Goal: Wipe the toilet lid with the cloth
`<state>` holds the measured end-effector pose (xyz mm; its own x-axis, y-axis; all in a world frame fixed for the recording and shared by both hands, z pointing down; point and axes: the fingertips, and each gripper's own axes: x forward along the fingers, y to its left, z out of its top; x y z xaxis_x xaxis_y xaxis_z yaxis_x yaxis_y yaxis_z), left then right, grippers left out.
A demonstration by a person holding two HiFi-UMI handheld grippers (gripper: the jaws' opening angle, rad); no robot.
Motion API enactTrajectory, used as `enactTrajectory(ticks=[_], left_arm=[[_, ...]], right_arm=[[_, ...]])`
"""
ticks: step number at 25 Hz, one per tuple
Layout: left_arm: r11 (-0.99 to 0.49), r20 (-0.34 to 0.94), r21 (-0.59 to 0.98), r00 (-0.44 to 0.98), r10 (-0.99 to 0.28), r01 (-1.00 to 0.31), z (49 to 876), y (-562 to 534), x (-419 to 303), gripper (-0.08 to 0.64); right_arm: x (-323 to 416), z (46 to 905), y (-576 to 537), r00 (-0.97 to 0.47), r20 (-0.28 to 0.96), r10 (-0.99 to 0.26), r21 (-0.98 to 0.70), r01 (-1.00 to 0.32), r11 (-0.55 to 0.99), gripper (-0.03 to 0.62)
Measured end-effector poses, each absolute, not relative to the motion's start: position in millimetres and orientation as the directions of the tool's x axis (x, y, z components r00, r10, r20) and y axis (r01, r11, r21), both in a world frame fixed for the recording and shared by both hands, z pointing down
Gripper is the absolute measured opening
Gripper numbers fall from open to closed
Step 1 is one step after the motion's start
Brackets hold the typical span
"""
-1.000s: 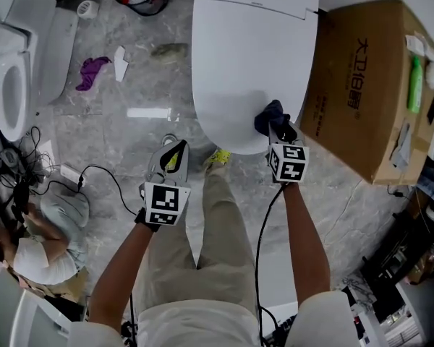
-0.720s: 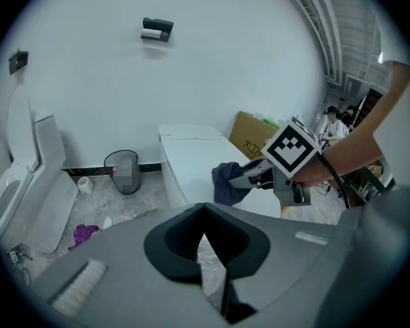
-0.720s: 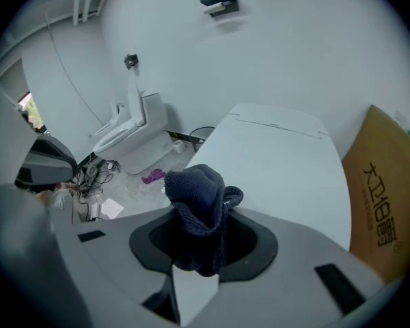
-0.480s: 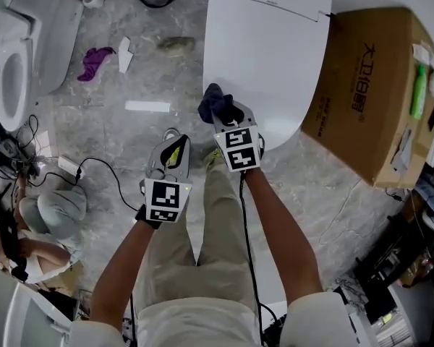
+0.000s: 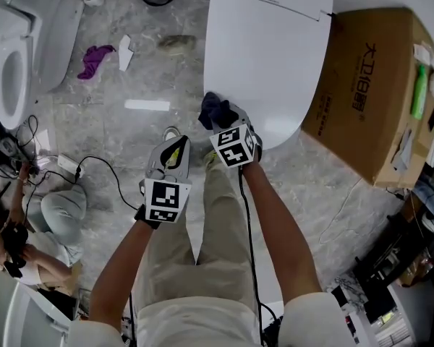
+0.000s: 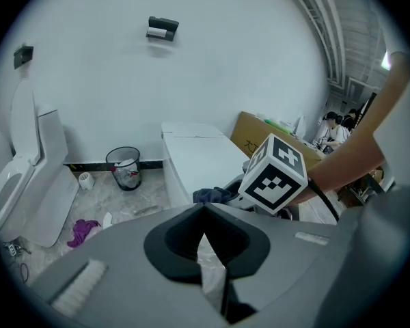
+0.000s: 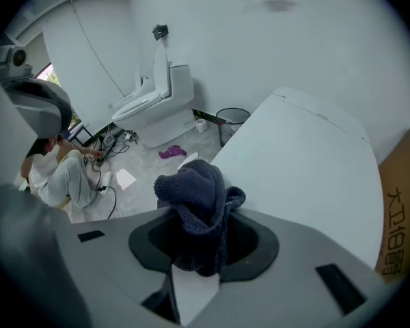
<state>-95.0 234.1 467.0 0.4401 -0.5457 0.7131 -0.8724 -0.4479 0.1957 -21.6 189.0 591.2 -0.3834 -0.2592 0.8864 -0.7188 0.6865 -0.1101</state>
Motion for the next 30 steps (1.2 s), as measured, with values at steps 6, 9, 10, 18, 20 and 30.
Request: enactTrajectory(ticks=[6, 9, 10, 18, 20, 30], left_arm=[[-0.462, 0.714, 0.188, 0.444, -0.542, -0.867, 465, 230, -89, 0.0], [-0.473, 0.71, 0.189, 0.453, -0.539, -0.86, 462, 228, -84, 0.0], [-0.477, 0.71, 0.188, 0.455, -0.538, -0.858, 461, 228, -83, 0.0], [-0.497, 0.713, 0.189, 0.466, -0.523, -0.847, 462, 225, -72, 0.0], [-0.502, 0.715, 0.19, 0.469, -0.518, -0.844, 462, 226, -71, 0.0], [-0.521, 0.72, 0.192, 0.48, -0.501, -0.832, 466, 222, -62, 0.0]], right_arm=[[-20, 592, 188, -0.381, 0.891, -0.246, -0.117, -0.718, 0.686, 0.129], [-16, 592, 189, -0.38, 0.891, -0.248, -0.115, -0.719, 0.686, 0.129], [-14, 592, 189, -0.378, 0.891, -0.25, -0.114, -0.72, 0.684, 0.129], [11, 593, 189, -0.363, 0.892, -0.27, -0.105, -0.747, 0.657, 0.129], [15, 593, 191, -0.359, 0.894, -0.268, -0.104, -0.748, 0.655, 0.129], [35, 592, 189, -0.349, 0.897, -0.272, -0.098, -0.757, 0.646, 0.129]])
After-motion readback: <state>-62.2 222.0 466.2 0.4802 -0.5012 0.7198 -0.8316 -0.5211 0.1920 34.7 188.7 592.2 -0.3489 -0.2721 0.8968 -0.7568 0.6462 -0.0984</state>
